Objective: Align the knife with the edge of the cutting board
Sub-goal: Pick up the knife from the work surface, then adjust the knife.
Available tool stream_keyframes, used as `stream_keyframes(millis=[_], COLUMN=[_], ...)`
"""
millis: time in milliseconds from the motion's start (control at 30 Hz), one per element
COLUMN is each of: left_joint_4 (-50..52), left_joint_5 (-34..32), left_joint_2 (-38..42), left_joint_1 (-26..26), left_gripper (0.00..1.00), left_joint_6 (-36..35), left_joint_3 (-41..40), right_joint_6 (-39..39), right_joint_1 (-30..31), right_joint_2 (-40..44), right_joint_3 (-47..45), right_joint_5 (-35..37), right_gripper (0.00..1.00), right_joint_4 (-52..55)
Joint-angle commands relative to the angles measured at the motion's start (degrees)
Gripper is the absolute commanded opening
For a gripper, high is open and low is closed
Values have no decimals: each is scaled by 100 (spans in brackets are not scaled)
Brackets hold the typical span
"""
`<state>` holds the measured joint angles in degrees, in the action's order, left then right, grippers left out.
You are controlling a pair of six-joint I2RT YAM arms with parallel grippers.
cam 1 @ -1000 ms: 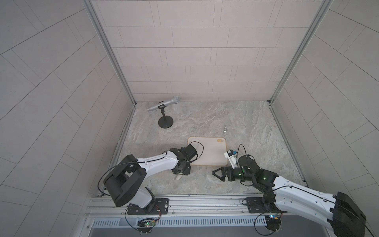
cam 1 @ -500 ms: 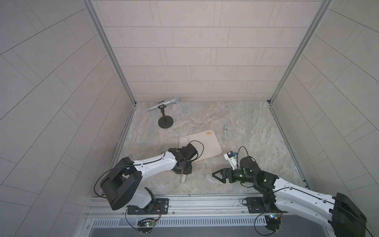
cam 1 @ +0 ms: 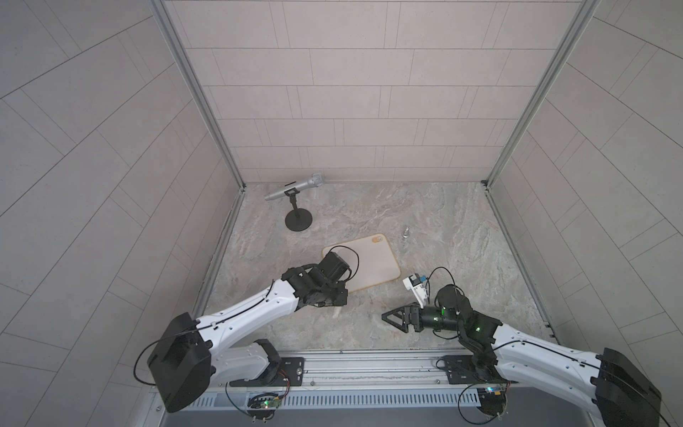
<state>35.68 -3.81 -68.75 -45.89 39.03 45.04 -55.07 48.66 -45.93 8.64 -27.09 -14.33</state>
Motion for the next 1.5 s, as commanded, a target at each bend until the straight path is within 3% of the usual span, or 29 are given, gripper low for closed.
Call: stream_keyframes(millis=[0, 367, 667, 733, 867, 1067, 1267, 1400, 1467], left_joint_4=[-194, -1278, -1255, -1129, -974, -783, -825, -1003, -1315], left_joint_5=[83, 392, -389, -626, -931, -1097, -1105, -1027, -906], left_joint_2=[-41, -854, -1575, -1732, -2020, -2360, -2516, -2520, -2429], left_joint_1=[23, 20, -164, -236, -326, -443, -520, -526, -526], left_gripper=[0, 0, 0, 0, 0, 0, 0, 0, 0], left_joint_6=[42, 659, 1319, 1456, 1717, 1857, 1833, 1824, 1813], left_joint_3=[187, 188, 303, 358, 456, 669, 699, 630, 496], right_joint_6=[-42, -523, -474, -334, 313, 736, 1513, 1592, 1509], right_joint_1=[-15, 23, 81, 70, 7, -878, -1718, -1886, -1887], right_joint_2=[-96, -903, -1799, -1776, -1433, -902, -1447, -1905, -2020], right_joint_3=[-21, -148, 190, 356, 1107, 1529, 2503, 3009, 2988], right_joint_5=[-51, -329, -204, 55, 1074, 1718, 1717, 1213, 609], right_gripper=[100, 100, 100, 100, 100, 99, 97, 92, 90], right_joint_4=[-251, -1553, -1513, -1066, 912, 1866, 2669, 2687, 2429])
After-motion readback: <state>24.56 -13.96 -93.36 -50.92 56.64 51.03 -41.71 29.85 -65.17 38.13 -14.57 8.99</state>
